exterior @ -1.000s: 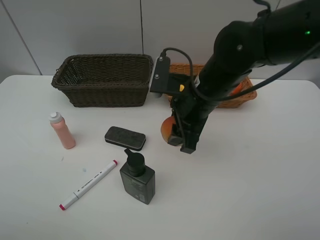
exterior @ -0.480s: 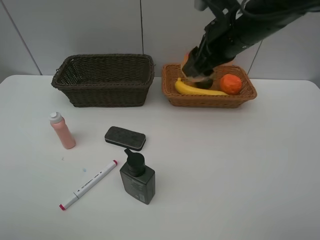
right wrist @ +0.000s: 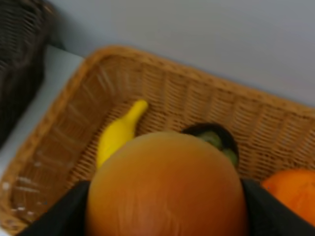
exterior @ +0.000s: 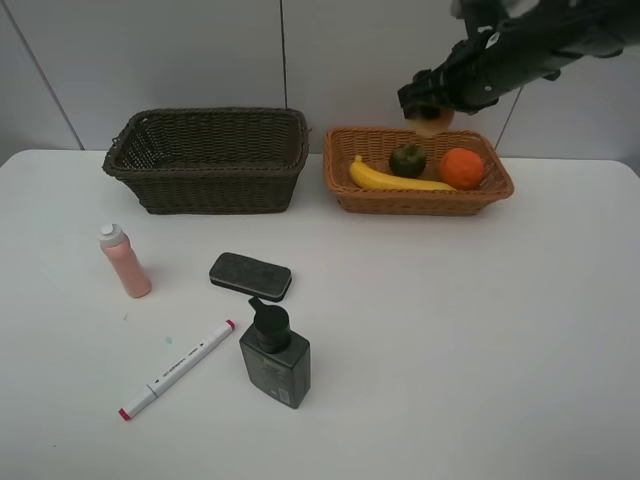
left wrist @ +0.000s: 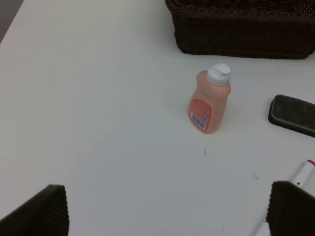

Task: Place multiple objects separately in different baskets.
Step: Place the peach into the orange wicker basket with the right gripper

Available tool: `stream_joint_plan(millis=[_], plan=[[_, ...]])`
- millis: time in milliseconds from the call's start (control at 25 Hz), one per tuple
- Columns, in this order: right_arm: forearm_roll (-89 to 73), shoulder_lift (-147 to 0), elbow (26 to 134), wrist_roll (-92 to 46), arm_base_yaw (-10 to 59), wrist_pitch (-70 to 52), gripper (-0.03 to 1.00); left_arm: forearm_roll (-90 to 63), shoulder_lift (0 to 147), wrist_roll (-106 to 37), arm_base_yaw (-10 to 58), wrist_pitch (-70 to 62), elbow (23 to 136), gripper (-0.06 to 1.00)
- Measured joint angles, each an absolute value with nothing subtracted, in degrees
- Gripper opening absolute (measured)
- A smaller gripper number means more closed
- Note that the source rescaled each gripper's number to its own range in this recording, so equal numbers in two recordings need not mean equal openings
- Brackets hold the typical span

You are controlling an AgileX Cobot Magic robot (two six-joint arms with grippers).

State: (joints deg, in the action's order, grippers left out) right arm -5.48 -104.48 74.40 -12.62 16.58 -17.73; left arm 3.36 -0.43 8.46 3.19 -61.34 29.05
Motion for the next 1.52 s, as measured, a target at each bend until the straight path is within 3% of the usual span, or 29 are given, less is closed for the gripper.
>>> stream_joint_plan(millis=[840, 960, 1040, 1520], plan=[[-5.48, -113.92, 74.40, -12.45, 14.84, -9.69, 0.52, 3.36, -0.43, 8.46, 3.19, -61.34, 29.05, 1.00], [-5.53, -114.09, 74.40, -12.45, 14.84, -7.26, 0.85, 3.36, -0.43, 8.46, 3.19, -61.34, 29.05, 1.00], [-5.53, -114.09, 74.40, -12.45, 14.84, -5.76, 0.96, 3.36, -0.43, 8.46, 3.19, -61.34, 29.05, 1.00], [-5.69, -113.38, 74.40, -12.45, 14.90, -6.63, 1.00, 3.36, -0.43, 8.46, 3.19, -61.34, 29.05, 1.00]])
